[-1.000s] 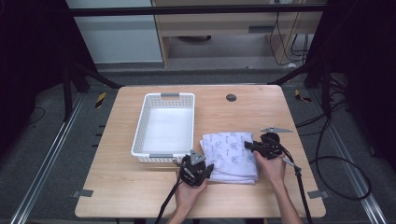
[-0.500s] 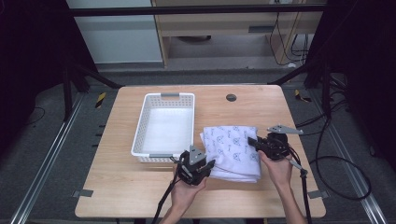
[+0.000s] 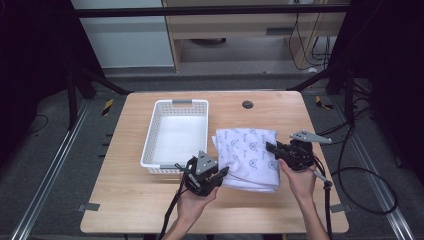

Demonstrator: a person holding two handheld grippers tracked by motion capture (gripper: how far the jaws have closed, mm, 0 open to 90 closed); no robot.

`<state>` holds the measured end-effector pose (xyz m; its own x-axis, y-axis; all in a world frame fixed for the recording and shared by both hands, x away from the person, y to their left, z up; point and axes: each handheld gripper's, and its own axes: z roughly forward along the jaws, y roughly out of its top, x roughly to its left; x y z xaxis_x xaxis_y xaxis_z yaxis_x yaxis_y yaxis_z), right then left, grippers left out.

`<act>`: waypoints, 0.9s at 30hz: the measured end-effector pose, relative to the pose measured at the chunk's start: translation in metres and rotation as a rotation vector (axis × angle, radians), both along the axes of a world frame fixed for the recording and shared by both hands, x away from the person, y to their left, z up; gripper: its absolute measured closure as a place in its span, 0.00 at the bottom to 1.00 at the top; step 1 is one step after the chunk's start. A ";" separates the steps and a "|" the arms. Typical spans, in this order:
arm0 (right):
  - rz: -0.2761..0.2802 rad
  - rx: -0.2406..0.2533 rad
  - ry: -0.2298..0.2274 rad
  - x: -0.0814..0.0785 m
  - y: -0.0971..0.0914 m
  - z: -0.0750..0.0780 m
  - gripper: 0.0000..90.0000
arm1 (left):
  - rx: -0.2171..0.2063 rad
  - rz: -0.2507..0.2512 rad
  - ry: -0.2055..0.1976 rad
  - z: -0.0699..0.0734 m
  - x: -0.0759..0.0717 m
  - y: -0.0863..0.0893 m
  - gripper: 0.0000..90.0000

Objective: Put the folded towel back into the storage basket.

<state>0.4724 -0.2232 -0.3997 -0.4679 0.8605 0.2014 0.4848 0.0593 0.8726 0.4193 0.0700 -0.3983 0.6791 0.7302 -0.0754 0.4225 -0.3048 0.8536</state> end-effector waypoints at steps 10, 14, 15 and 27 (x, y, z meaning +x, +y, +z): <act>0.003 -0.021 -0.035 -0.005 0.012 0.015 0.82 | 0.001 0.001 -0.017 0.015 0.000 0.012 0.84; 0.009 -0.014 -0.051 -0.006 0.019 0.023 0.82 | 0.000 0.010 -0.032 0.021 -0.001 0.021 0.84; 0.012 -0.015 -0.058 -0.007 0.022 0.026 0.82 | 0.001 0.011 -0.037 0.022 -0.001 0.024 0.84; 0.036 -0.032 -0.103 -0.004 0.053 0.055 0.82 | -0.023 0.041 -0.071 0.041 -0.002 0.053 0.84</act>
<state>0.4681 -0.1706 -0.3450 -0.5153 0.8480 0.1237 0.3899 0.1034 0.9150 0.4178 0.1229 -0.3577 0.6525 0.7564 -0.0451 0.3726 -0.2685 0.8883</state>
